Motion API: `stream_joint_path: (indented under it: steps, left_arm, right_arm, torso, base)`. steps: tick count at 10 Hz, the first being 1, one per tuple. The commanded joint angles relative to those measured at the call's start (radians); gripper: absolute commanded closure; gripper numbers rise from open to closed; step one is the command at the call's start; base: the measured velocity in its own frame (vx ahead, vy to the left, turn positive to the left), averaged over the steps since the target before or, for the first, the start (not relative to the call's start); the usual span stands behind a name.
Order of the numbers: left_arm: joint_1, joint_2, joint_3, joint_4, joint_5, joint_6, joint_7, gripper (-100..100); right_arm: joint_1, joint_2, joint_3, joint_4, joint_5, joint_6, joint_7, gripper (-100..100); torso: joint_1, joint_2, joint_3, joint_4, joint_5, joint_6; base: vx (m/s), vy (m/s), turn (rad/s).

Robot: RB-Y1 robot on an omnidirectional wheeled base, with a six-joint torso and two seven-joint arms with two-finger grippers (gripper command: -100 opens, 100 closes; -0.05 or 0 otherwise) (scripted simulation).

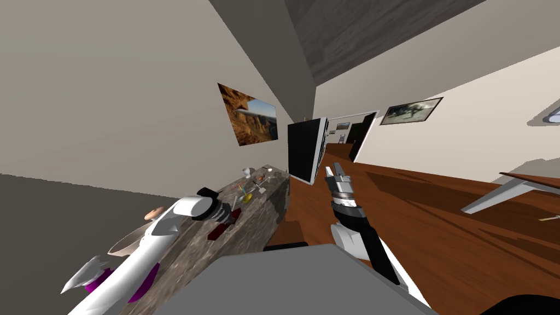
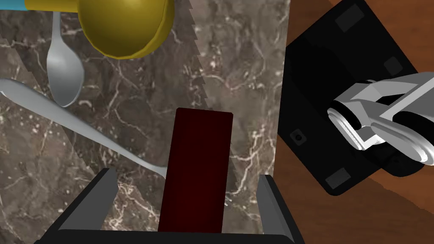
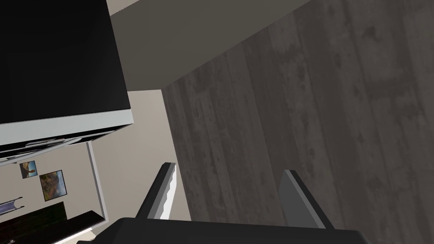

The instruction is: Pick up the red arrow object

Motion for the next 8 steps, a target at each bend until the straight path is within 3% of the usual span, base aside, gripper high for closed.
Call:
stream_joint_path:
  steps: [1, 4, 5, 6, 7, 8]
  left_arm:
    - [-0.008, 0.013, 0.000, 0.016, 0.009, 0.042, 0.015, -100]
    - [-0.019, 0.034, 0.001, 0.039, 0.023, 0.103, 0.041, -100]
    - [-0.016, 0.030, 0.001, 0.032, 0.021, 0.090, 0.036, -100]
    - [-0.016, 0.031, 0.001, 0.034, 0.021, 0.094, 0.038, 0]
    - [-0.014, 0.020, -0.008, 0.065, 0.003, 0.067, 0.017, -100]
    - [-0.013, 0.014, -0.013, 0.081, -0.006, 0.053, 0.006, -100]
  right_arm:
    - [0.000, 0.000, 0.000, 0.000, 0.000, 0.000, 0.000, 0]
    - [0.000, 0.000, 0.000, 0.000, 0.000, 0.000, 0.000, 0]
    - [0.000, 0.000, 0.000, 0.000, 0.000, 0.000, 0.000, 0]
    - [0.000, 0.000, 0.000, 0.000, 0.000, 0.000, 0.000, 0]
    - [0.000, 0.000, 0.000, 0.000, 0.000, 0.000, 0.000, 0]
    - [0.000, 0.000, 0.000, 0.000, 0.000, 0.000, 0.000, 0]
  torso:
    - [0.000, 0.000, 0.000, 0.000, 0.000, 0.000]
    - [0.000, 0.000, 0.000, 0.000, 0.000, 0.000]
    - [0.000, 0.000, 0.000, 0.000, 0.000, 0.000]
    - [-0.001, -0.001, 0.000, 0.000, 0.000, 0.000]
    - [-0.002, -0.001, -0.001, 0.000, 0.000, 0.000]
    - [-0.002, -0.001, -0.001, 0.000, 0.000, 0.000]
  base:
    - [-0.026, 0.022, -0.003]
    - [-0.025, 0.027, -0.006]
    - [-0.009, 0.010, -0.001]
    - [0.000, 0.000, 0.000]
    - [-0.005, -0.007, -0.027]
    - [-0.005, -0.015, -0.030]
